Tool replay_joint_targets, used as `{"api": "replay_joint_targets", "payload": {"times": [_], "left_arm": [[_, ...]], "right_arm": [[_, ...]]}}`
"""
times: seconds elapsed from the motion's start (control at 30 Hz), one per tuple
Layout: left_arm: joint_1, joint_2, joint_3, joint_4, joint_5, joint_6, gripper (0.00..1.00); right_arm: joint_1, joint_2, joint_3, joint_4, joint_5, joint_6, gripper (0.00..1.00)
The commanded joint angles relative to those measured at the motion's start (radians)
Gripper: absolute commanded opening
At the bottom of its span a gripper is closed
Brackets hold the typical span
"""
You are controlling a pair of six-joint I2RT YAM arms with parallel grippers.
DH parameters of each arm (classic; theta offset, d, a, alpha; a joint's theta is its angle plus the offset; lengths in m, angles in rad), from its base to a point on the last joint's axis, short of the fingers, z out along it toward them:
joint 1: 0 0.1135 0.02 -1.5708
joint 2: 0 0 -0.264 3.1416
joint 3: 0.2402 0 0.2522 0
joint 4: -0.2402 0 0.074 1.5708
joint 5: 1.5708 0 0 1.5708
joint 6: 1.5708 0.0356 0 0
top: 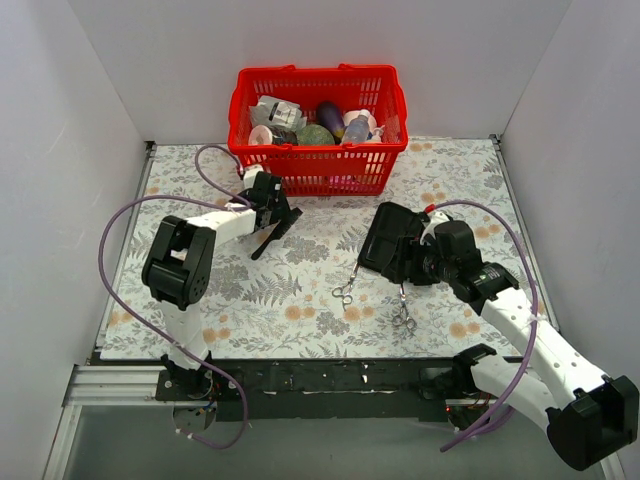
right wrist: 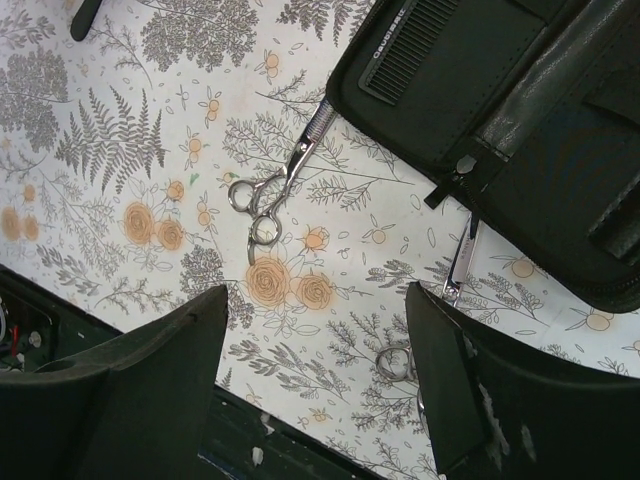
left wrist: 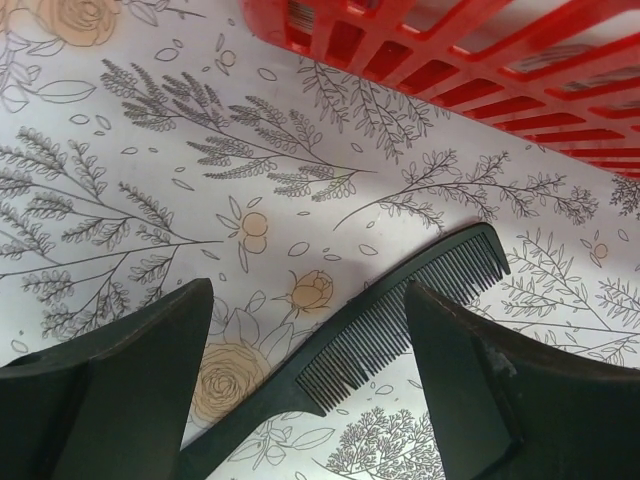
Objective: Sort the hair-cutting tools
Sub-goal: Move the comb to the center of the board.
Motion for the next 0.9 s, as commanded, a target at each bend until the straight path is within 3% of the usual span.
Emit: {"api": "replay_joint_targets", "payload": {"times": [0.0, 0.37, 0.57, 0.87], "left_arm": [[-0.021, 0.008, -0.027, 0.107, 0.023, 0.079, 0.78], [-0.097, 0.086, -0.062, 0.118, -0.034, 0.050, 0.77], [-0.095, 0.014, -0.070, 0.113, -0.078, 0.021, 0.77], [-0.058, 0.032, 0.056, -0.124, -0.267, -0.195, 0.77]], "right_arm": [[0.009, -0.018, -0.012, 0.035, -0.010, -0.004, 0.79], [0.015, -0.038, -0.026, 0.019, -0.013, -0.004, 0.79], [0.013, -0.041, -0.023, 0.006, -0.009, -0.012, 0.79], [0.030, -0.027, -0.028, 0.026, -0.025, -0.001, 0.79]]}}
